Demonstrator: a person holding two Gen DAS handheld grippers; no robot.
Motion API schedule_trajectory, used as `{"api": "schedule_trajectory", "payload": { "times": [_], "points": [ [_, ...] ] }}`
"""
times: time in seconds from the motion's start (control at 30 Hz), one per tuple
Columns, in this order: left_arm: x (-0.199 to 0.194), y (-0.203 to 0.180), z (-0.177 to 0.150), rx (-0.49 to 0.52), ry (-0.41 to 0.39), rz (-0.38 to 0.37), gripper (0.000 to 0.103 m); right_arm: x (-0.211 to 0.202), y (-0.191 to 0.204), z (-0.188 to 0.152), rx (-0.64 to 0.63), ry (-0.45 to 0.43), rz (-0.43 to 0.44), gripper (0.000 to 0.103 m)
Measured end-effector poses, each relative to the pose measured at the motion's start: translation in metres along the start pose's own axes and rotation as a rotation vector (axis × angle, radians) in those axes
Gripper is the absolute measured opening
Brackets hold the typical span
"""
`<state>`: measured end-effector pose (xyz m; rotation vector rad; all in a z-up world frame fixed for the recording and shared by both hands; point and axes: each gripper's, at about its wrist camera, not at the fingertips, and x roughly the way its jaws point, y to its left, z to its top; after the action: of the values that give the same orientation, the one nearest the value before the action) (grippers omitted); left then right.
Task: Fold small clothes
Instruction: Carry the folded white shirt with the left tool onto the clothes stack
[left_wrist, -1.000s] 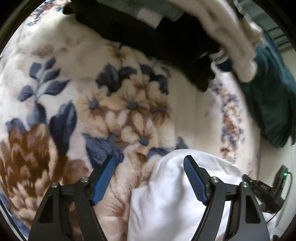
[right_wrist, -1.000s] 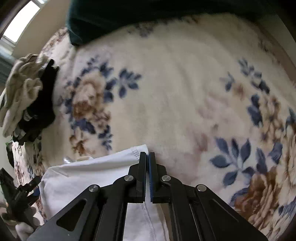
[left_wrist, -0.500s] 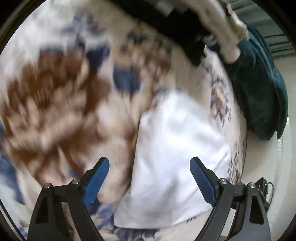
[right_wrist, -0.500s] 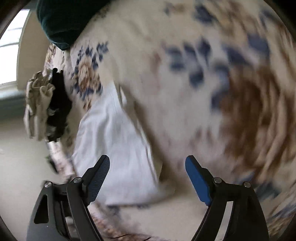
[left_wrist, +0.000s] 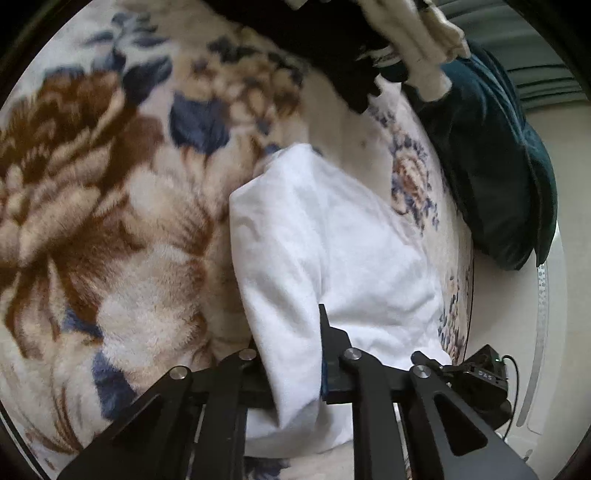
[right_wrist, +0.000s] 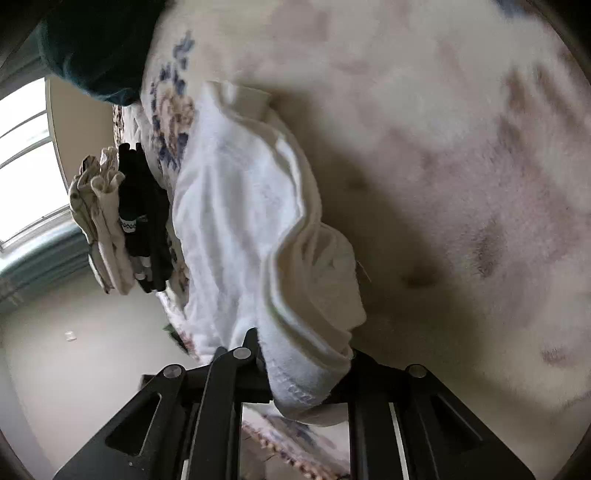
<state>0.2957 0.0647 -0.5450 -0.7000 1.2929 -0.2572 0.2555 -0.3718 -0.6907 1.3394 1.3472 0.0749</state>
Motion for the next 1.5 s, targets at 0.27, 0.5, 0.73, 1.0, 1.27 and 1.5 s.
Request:
{"api": "schedule_trajectory", "payload": {
  "times": [0.27, 0.5, 0.73, 1.0, 1.27, 1.5],
  "points": [
    [-0.065, -0.064, 0.033, 0.064, -0.104, -0.070, 0.010, -0.051, 0.085, -0.014, -0.129, -0.051, 0.007, 0.014],
    [-0.162, -0.150, 0.128, 0.158, -0.237, -0.183, 0.010, -0.111, 0.217, -0.021, -0.283, -0.112, 0.088, 0.014],
    [-0.236, -0.191, 0.268, 0.236, -0.383, -0.187, 0.010, -0.114, 0.405, 0.000, -0.440, -0.203, 0.228, 0.014],
    [-0.185, -0.125, 0.386, 0.238, -0.365, -0.031, 0.010, 0.028, 0.496, 0.057, -0.522, -0.209, 0.164, 0.014],
    [-0.120, -0.051, 0.384, 0.186, -0.249, 0.103, 0.015, 0.126, 0.447, 0.080, -0.482, -0.162, -0.008, 0.014],
    [-0.134, -0.062, 0.373, 0.175, -0.268, 0.284, 0.051, 0.116, 0.458, 0.067, -0.617, -0.235, -0.283, 0.059]
  ]
}}
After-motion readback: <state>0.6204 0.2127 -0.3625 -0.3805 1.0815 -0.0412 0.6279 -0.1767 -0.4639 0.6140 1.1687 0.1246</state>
